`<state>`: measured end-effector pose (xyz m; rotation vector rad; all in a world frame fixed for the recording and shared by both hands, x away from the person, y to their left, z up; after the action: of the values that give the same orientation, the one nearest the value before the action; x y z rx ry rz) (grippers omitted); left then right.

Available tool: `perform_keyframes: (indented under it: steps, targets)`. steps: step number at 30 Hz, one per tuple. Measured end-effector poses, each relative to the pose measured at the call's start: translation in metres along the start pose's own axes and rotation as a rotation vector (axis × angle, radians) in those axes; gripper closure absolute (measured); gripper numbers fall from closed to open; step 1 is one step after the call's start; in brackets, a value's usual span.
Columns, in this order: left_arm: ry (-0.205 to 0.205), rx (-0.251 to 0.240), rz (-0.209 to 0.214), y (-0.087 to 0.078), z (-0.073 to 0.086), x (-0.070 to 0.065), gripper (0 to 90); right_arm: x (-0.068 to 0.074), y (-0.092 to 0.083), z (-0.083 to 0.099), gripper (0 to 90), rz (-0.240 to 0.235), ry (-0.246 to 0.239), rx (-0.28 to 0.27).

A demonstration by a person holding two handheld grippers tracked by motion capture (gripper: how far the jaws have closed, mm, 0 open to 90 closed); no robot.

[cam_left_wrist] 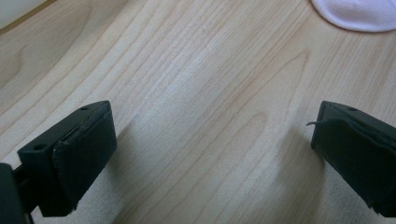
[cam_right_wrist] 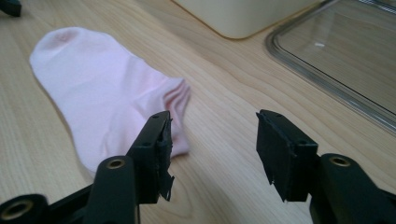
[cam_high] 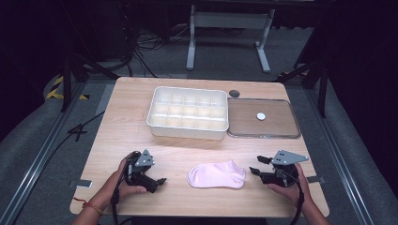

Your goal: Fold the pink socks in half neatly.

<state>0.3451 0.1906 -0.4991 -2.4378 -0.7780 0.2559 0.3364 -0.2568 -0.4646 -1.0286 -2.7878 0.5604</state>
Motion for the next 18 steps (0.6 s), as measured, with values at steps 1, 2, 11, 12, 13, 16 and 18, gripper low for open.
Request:
perform_keyframes:
  steps: [1,2,11,12,13,16,18]
  targets:
    - [0.000,0.000,0.000,0.000,0.000,0.000,0.3,0.003,0.003,-0.001,48.6,-0.012,-0.005,0.001]
    - [0.000,0.000,0.000,0.000,0.000,0.000,0.3,0.003,0.003,-0.001,48.6,-0.012,-0.005,0.001]
    - [0.001,0.001,0.000,0.000,0.000,0.000,0.3,0.028,0.028,-0.016,63.9,-0.108,-0.059,-0.009]
    - [0.000,0.000,0.000,0.000,0.000,0.000,0.3,0.030,0.030,-0.017,65.0,-0.115,-0.058,-0.012]
    - [0.000,0.000,-0.001,0.000,0.000,0.000,0.3,0.032,0.034,-0.019,66.1,-0.128,-0.054,-0.016]
    - [-0.007,0.001,-0.004,0.000,0.000,-0.001,0.3,0.040,0.044,-0.023,70.6,-0.148,-0.057,-0.015]
    - [-0.009,0.000,-0.001,0.001,0.000,-0.001,0.3,0.047,0.052,-0.025,73.8,-0.172,-0.065,-0.008]
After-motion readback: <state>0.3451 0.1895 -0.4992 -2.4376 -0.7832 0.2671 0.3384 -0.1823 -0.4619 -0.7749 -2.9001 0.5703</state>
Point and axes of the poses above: each handheld gripper's, and its own axes: y roughly forward along the jaws, z roughly out of its underside, x roughly to its left, the point moved 2 cm from there along y, roughly forward along the jaws, and after that the axes turned 14 degrees about -x, right-handed, at the moved point
